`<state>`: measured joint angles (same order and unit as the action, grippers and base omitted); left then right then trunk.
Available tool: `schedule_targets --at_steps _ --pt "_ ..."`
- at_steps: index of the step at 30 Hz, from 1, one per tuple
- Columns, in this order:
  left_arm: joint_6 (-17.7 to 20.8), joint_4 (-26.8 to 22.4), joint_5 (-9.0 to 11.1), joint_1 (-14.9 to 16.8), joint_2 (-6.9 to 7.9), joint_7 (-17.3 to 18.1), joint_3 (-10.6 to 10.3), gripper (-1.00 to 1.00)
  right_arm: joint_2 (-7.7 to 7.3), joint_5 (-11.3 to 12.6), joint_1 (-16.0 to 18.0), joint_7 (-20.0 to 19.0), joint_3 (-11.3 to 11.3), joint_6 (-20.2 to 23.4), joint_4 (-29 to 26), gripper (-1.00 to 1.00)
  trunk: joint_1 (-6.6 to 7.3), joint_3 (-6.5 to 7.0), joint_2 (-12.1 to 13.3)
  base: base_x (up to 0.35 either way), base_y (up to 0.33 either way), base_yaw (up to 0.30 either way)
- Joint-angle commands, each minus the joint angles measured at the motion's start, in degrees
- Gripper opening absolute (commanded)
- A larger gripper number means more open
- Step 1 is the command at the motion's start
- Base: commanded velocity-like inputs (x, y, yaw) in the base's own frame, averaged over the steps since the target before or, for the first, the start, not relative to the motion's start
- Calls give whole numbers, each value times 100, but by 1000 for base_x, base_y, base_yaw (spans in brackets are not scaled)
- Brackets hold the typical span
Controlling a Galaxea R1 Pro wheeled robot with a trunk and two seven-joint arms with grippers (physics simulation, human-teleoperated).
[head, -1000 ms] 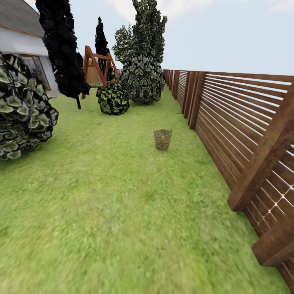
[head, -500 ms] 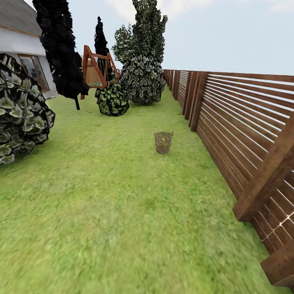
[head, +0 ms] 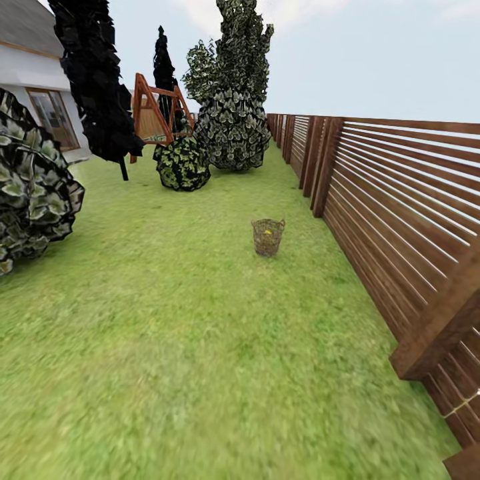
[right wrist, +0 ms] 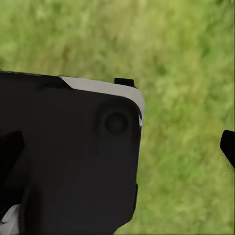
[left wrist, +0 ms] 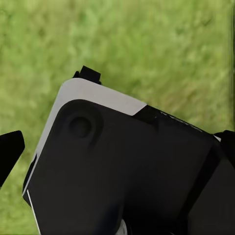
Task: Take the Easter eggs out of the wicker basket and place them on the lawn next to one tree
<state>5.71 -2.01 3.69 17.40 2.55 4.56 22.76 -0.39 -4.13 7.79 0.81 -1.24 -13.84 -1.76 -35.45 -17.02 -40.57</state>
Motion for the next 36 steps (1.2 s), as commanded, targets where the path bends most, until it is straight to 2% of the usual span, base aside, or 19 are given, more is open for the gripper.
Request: schedule_targets --at_steps 1,36 --pt "0 3 -1 0 0 0 0 100 -4 -5 2 -1 0 -2 0 100 0 0 0 333 0 0" --pt "0 6 0 0 0 1 0 100 -49 -62 1 -10 -26 -2 -8 100 0 5 0 333 0 0"
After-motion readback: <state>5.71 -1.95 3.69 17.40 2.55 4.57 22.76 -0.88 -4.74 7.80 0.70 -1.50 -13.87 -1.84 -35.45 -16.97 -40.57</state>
